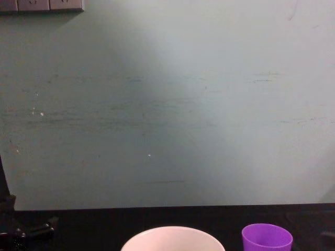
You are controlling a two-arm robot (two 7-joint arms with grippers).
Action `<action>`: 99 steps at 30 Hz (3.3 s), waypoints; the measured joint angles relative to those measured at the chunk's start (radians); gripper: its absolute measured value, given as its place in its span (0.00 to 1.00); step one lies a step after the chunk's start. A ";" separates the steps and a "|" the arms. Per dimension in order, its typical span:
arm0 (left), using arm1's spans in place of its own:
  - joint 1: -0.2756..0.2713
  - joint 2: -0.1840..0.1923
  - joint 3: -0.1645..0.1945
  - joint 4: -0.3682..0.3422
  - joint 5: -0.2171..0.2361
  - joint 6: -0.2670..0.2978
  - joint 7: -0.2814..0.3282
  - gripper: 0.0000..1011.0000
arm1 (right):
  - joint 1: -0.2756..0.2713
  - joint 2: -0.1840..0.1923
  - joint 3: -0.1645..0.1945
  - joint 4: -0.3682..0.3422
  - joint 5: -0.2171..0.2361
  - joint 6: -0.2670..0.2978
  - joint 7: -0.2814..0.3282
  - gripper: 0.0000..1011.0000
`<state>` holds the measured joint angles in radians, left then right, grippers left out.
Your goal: Pick up the cup and pour the mung beans from the cup into the bowl.
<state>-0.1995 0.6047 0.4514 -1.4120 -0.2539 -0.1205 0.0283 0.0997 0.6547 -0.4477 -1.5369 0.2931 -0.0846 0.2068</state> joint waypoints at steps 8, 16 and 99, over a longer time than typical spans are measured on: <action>0.000 0.000 0.000 0.000 0.000 0.000 0.000 0.99 | 0.020 -0.072 -0.010 0.049 0.049 -0.011 0.083 0.99; 0.000 0.000 0.000 0.000 0.000 0.000 0.000 0.99 | 0.047 -0.148 0.007 0.120 0.088 -0.035 0.116 0.99; 0.000 0.000 0.000 0.000 0.000 0.000 0.000 0.99 | 0.056 -0.283 0.161 0.003 0.022 0.128 0.127 0.71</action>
<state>-0.1995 0.6047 0.4514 -1.4120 -0.2539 -0.1205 0.0283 0.1558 0.3718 -0.2870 -1.5341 0.3153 0.0434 0.3341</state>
